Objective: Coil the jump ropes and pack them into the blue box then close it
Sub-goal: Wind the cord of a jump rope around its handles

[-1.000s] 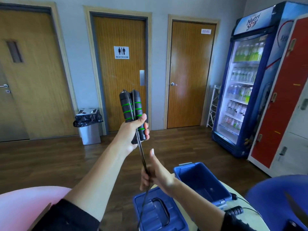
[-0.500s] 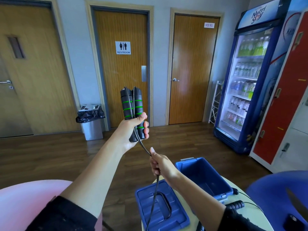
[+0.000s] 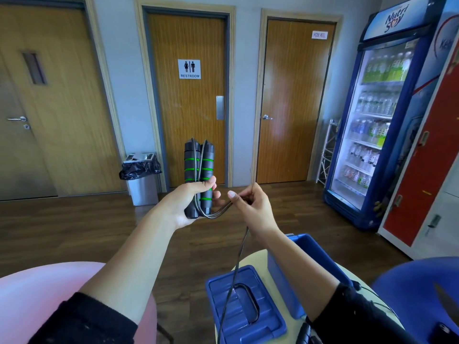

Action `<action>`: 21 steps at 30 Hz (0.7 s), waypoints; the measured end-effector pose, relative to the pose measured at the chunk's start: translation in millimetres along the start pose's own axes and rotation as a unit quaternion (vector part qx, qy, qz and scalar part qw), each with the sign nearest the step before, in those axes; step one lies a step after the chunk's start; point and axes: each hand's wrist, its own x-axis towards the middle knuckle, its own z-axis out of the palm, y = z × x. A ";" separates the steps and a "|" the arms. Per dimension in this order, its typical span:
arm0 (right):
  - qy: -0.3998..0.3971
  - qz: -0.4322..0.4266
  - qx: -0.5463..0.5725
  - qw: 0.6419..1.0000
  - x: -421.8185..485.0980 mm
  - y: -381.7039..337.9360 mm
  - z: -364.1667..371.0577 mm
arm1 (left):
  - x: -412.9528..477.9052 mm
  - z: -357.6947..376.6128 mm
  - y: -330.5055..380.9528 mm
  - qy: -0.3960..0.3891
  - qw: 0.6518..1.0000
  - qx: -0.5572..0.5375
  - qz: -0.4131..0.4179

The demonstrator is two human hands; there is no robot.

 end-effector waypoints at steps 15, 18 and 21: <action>-0.077 -0.069 -0.075 0.992 4.1 -21.0 8.4 | -6.5 8.1 -5.8 -0.098 0.994 0.017 -0.049; -0.060 -0.059 -0.065 0.994 7.1 -19.3 7.0 | -6.8 9.3 -5.4 -0.083 0.995 0.033 -0.053; -0.042 -0.052 -0.064 0.996 11.5 -12.5 5.3 | -6.9 8.6 -6.3 -0.076 0.994 0.052 -0.058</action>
